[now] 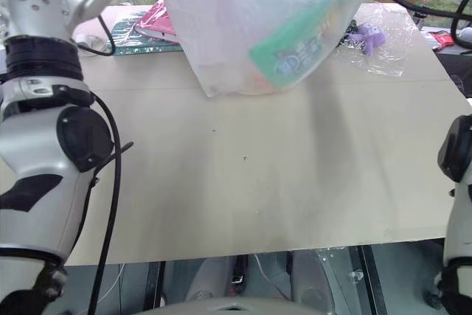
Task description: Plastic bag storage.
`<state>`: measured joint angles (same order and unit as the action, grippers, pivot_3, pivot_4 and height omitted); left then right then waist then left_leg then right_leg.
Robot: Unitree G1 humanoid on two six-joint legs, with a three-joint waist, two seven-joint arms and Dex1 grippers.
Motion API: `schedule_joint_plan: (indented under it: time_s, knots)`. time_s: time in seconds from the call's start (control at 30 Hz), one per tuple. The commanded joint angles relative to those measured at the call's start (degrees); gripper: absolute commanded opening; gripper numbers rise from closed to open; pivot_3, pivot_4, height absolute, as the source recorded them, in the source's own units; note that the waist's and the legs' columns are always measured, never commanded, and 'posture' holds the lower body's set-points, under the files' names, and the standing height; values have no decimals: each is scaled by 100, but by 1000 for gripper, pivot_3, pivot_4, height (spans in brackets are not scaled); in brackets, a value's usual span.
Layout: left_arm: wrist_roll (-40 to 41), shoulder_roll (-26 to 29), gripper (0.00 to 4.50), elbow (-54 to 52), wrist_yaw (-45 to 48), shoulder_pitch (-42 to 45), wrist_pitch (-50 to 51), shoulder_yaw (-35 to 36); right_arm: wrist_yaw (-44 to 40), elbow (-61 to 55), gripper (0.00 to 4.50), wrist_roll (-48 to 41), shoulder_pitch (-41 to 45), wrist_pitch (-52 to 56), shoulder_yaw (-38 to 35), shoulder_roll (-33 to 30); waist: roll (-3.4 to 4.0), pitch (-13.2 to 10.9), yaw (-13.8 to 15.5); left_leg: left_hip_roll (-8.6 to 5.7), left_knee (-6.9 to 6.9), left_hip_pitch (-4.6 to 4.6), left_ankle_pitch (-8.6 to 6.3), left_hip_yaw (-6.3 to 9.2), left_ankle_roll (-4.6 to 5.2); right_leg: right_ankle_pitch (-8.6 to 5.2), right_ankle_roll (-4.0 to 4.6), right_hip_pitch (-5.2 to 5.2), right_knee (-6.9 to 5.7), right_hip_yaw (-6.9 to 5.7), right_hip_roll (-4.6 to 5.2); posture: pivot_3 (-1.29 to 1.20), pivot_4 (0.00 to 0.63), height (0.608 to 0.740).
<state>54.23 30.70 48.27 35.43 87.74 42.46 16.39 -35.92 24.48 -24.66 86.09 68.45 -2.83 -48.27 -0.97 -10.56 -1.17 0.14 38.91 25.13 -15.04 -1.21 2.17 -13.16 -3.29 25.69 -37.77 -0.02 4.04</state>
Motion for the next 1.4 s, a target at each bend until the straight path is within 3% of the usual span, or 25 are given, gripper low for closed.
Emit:
schedule_joint_plan:
  time_s: [0.03,0.23,0.33,0.43,0.57,0.77,0.97,1.0,1.03,1.13,1.3,1.33,1.4]
  knots:
    - [-416,60,53,-106,423,231,-122,-58,-641,-931,0,-109,-136,474,435,-601,0,0,-1,4,0,0,0,1,0,0,0,0,0,0,-3,0,150,740]
    - [-608,-227,53,-287,520,164,-70,130,-479,-778,0,-209,333,932,-96,-673,2,-1,21,1,24,0,-1,-3,3,0,-1,0,-1,8,1,0,150,740]
    - [-713,-284,53,-1381,653,-627,326,-222,-490,-2148,0,-562,-674,1533,-409,-908,1,1,40,5,28,-1,-1,4,2,0,-1,-1,-8,5,-1,0,150,740]
    - [-722,-464,53,-2901,329,-1968,783,-523,-168,-3648,0,-977,-1912,2347,-1259,-610,6,12,45,20,17,-9,-1,7,2,1,0,-19,-16,5,0,0,150,740]
    - [-746,-887,53,-4283,-410,-3464,1010,-592,445,-5138,0,-1588,-3544,2405,-1956,86,1,18,54,28,40,-16,-3,0,5,9,-11,-27,-22,21,5,0,150,740]
    - [-373,-1055,53,-5796,-804,-4815,1571,-645,748,-7127,0,-2256,-5881,2405,-1980,519,-2,24,96,25,60,-42,-3,6,5,15,-17,-49,-24,22,3,0,150,740]
    - [-361,-623,53,-6367,-329,-5592,1492,-769,871,-7922,0,-2127,-7491,1982,-1528,335,-3,25,47,21,61,-121,-19,2,32,15,-21,-123,-21,27,-3,0,150,740]
    - [-389,-551,557,-6460,-291,-5695,1444,-783,963,-7888,0,-1942,-7734,1707,-1402,347,-3,25,45,22,57,-145,-19,2,33,14,-20,-146,-16,26,-6,0,150,740]
    - [-375,-496,828,-6544,-261,-5786,1424,-776,1071,-7819,572,-1728,-7943,1416,-1277,370,-4,25,49,22,56,-151,-19,1,33,14,-20,-151,-15,27,-6,0,150,740]
    - [-671,-63,2230,-7060,92,-6305,1096,-942,1057,-7762,1811,-1102,-8770,151,-1081,407,-5,27,53,21,60,-152,-19,1,33,13,-22,-156,-12,28,-6,0,150,740]
    - [-1382,500,4492,-7666,192,-7280,290,-872,740,-7895,4178,-461,-10050,-1368,-1601,446,-5,28,71,24,52,-150,-19,2,32,12,-22,-154,-3,29,-7,0,150,740]
    - [-1433,397,4500,-7669,257,-7439,-55,-755,701,-7908,4430,-441,-10199,-1569,-1756,533,-6,28,77,24,52,-149,-19,2,33,13,-23,-155,0,28,-6,0,150,740]
    - [-1890,614,4500,-7662,529,-7955,-747,-645,412,-7972,4430,-424,-10597,-2158,-2159,690,-9,32,91,25,54,-151,-19,1,33,13,-23,-158,5,28,-6,0,150,740]
